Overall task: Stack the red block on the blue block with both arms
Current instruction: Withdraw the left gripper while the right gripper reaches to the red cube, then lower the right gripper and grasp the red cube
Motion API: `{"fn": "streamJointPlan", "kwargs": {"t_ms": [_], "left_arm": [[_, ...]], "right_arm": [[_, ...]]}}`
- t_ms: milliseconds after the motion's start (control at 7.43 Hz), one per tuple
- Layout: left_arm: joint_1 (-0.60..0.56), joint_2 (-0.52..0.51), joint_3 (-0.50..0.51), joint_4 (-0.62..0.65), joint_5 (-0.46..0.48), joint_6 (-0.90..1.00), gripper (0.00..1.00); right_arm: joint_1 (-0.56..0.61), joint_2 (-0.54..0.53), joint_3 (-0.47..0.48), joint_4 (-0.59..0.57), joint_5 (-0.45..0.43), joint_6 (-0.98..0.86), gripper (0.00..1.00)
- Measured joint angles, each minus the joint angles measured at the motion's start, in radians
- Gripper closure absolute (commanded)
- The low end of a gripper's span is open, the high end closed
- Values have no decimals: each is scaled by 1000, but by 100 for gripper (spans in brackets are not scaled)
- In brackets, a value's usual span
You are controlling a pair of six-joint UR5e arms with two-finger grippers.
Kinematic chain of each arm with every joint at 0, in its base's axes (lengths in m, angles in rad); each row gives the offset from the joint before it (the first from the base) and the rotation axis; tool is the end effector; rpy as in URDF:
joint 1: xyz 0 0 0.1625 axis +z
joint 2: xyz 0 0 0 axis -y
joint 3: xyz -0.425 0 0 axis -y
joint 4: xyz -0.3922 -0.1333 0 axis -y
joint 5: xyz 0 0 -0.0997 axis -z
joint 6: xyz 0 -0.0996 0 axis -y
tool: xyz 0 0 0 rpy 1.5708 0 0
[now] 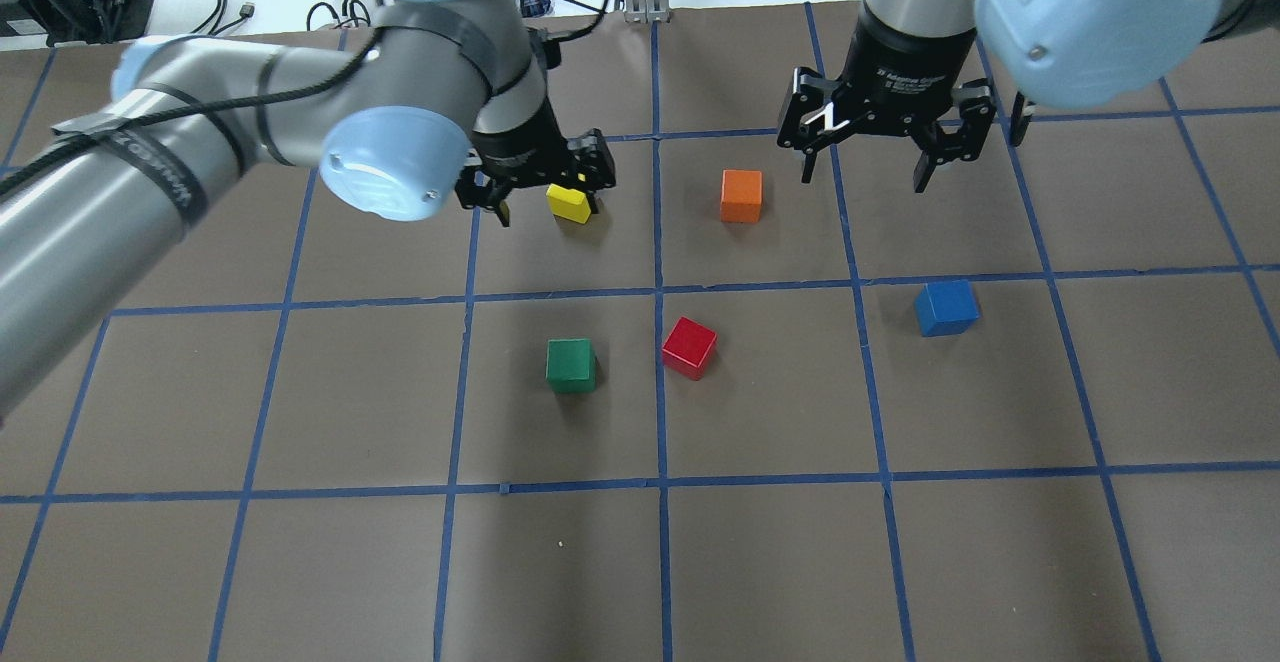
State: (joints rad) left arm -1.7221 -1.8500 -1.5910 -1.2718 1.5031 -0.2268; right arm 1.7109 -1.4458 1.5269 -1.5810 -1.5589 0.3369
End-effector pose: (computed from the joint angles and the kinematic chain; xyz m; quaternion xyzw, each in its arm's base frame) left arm -0.2276 -0.5637 0.3559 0.0377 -0.9987 -0.0066 0.0332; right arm 0.2081 -0.5123 0.4460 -0.0984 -0.9945 -0.0358 0.0026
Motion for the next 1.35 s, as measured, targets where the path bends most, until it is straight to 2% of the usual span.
{"fn": "streamJointPlan", "kwargs": {"t_ms": [404,808,1077,1346], "left_arm": [[205,109,-1,-135,4,236,0],[303,182,-10,-206,2,370,0],[318,198,-13,-216,1,389,0],[320,203,-17,-219,2,395,0]], "right_arm": [[171,76,134,-239,-1,300,0],[269,179,283,-496,-1,494,0],[280,219,334,-583,-4,538,0],[275,236,339,-600,-8,583,0]]}}
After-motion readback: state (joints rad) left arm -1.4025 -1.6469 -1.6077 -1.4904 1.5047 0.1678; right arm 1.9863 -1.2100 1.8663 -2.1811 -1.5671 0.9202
